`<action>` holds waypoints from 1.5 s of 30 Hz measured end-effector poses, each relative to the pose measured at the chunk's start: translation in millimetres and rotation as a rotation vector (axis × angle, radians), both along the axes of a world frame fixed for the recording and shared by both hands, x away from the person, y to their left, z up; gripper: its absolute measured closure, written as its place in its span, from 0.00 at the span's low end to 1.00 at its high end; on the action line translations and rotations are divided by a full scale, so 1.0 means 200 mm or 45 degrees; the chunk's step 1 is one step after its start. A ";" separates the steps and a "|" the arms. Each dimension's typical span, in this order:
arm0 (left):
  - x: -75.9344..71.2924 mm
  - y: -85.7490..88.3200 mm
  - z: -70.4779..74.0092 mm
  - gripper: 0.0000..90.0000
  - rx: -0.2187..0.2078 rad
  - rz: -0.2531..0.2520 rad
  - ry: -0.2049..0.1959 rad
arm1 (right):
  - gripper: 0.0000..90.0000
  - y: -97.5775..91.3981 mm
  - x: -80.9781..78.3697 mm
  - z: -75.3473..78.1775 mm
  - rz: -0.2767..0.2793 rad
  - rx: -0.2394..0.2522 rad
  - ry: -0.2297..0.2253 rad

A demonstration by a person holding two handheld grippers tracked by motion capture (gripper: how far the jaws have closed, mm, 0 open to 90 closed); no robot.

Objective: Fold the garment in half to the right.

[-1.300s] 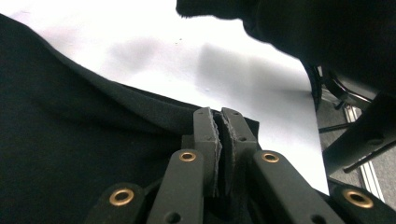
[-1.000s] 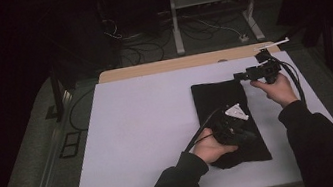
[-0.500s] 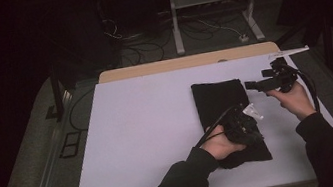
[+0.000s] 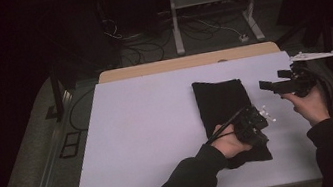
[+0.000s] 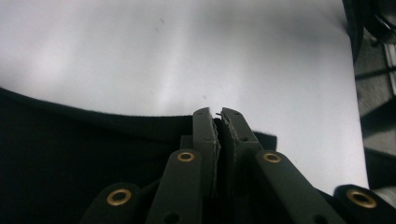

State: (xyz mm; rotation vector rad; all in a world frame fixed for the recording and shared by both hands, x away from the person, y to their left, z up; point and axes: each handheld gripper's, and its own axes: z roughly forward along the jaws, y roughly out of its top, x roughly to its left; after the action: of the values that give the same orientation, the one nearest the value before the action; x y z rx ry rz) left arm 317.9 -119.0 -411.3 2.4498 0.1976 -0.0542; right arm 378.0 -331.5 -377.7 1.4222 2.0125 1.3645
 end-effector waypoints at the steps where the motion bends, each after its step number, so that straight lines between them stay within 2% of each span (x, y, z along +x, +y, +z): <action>1: 0.00 0.01 0.01 0.90 -0.005 -0.008 -0.002 | 0.00 -0.02 -0.01 0.00 -0.014 0.012 -0.011; 4: 0.01 0.04 0.05 0.76 -0.085 0.009 0.026 | 0.00 -0.06 -0.03 0.01 -0.016 0.074 -0.025; 7: 0.02 0.07 0.10 0.61 -0.154 0.031 0.070 | 0.00 -0.09 -0.05 0.02 -0.021 0.087 -0.044; 8: 0.01 0.08 0.11 0.57 -0.164 0.042 0.054 | 0.00 -0.09 -0.06 0.02 -0.022 0.089 -0.046; 9: 0.01 0.09 0.12 0.51 -0.175 0.060 0.015 | 0.00 -0.10 -0.06 0.02 -0.023 0.093 -0.047; 10: 0.00 0.10 0.13 0.45 -0.185 0.068 -0.005 | 0.00 -0.10 -0.07 0.02 -0.023 0.093 -0.049; 12: 0.02 0.13 0.15 0.33 -0.220 0.058 0.028 | 0.00 -0.11 -0.08 0.02 -0.020 0.087 -0.050; 13: 0.02 0.14 0.16 0.30 -0.237 0.066 0.040 | 0.00 -0.11 -0.09 0.02 -0.021 0.085 -0.045; 15: 0.03 0.16 0.17 0.18 -0.260 0.079 0.052 | 0.00 -0.12 -0.10 0.02 -0.012 0.080 -0.047; 19: 0.06 0.20 0.17 0.00 -0.279 0.097 0.081 | 0.00 -0.10 -0.11 0.02 0.009 0.039 -0.041; 22: 0.08 0.24 0.17 0.00 -0.303 0.105 0.102 | 0.00 -0.09 -0.13 0.02 0.020 0.010 -0.042; 25: 0.09 0.27 0.17 0.00 -0.284 0.124 0.055 | 0.00 -0.07 -0.15 0.02 0.029 -0.015 -0.031; 30: 0.10 0.33 0.18 0.00 -0.283 0.149 0.017 | 0.00 -0.07 -0.17 0.01 0.037 -0.033 -0.030; 45: 0.14 0.52 0.20 0.00 -0.289 0.238 -0.035 | 0.00 -0.03 -0.25 0.00 0.084 -0.085 -0.032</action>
State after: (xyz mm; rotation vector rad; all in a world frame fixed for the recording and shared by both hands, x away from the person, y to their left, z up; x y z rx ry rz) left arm 345.6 -15.4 -372.0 2.1955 0.3860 0.0376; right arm 328.4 -338.1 -377.1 1.3152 2.0857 1.3218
